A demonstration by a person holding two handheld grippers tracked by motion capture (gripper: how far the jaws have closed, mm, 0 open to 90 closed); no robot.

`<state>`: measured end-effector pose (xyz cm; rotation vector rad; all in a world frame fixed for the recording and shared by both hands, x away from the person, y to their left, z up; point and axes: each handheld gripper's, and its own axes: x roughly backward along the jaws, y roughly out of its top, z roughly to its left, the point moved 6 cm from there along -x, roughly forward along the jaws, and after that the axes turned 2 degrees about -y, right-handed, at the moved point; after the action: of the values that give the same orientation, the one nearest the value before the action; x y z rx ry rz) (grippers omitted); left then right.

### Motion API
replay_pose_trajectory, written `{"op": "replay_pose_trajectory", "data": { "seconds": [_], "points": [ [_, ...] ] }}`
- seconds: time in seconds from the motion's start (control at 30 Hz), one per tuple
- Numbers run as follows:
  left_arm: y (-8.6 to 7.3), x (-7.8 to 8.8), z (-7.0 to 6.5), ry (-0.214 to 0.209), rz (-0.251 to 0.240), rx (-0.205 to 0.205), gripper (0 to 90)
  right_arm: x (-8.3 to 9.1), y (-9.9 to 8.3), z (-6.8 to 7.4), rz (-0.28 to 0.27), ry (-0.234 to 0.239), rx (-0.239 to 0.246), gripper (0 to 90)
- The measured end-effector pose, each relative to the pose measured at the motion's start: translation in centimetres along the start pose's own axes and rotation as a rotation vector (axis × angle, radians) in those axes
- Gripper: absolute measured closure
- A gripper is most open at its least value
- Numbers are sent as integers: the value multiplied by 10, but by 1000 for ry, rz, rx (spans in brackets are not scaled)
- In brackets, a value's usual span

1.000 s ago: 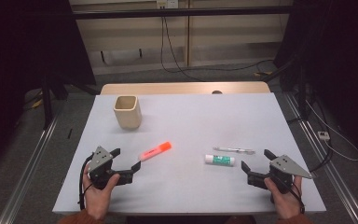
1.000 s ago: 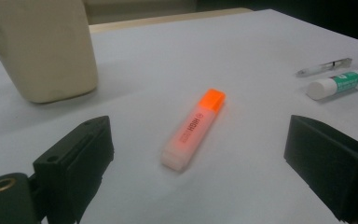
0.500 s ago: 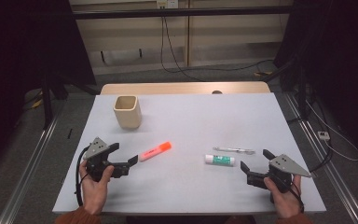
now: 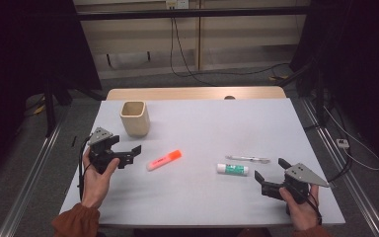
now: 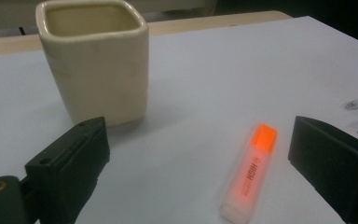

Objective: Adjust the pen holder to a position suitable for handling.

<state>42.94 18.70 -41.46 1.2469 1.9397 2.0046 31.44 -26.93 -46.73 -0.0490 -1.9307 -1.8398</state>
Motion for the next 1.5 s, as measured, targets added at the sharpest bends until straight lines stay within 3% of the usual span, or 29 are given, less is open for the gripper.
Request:
{"op": "replay_pose_trajectory", "data": {
  "seconds": [0.1, 0.2, 0.33, 0.5, 0.63, 0.77, 1.13, 1.3, 1.37, 1.5],
  "points": [
    [9, -4, 7, 8, 8, 6, 50, -1, -1, 1, 11, 7, 0, 55],
    [21, -9, 16, 30, 8, -16, 49, -2, -1, 2, 10, 12, 3, 55],
    [35, -16, 29, 24, 17, -9, 62, -2, -1, 2, 14, 15, 0, 54],
    [47, -25, 46, 82, 50, -11, 73, -3, -1, 2, 18, 23, 3, 54],
    [57, -33, 56, 135, 46, -9, 94, -4, -1, 2, 19, 25, 2, 54],
    [65, -41, 63, 131, 45, 7, 101, -6, 0, 3, 19, 29, 3, 55],
    [69, -61, 83, 169, 88, 35, 141, -10, 3, 6, 15, 44, 15, 55],
    [69, -72, 90, 192, 113, 71, 231, -12, 3, 7, 17, 44, 20, 55],
    [67, -77, 92, 218, 141, 53, 277, -12, 3, 7, 16, 45, 20, 55],
    [70, -85, 92, 219, 163, 64, 383, -12, 3, 7, 17, 51, 19, 55]
  ]
}}
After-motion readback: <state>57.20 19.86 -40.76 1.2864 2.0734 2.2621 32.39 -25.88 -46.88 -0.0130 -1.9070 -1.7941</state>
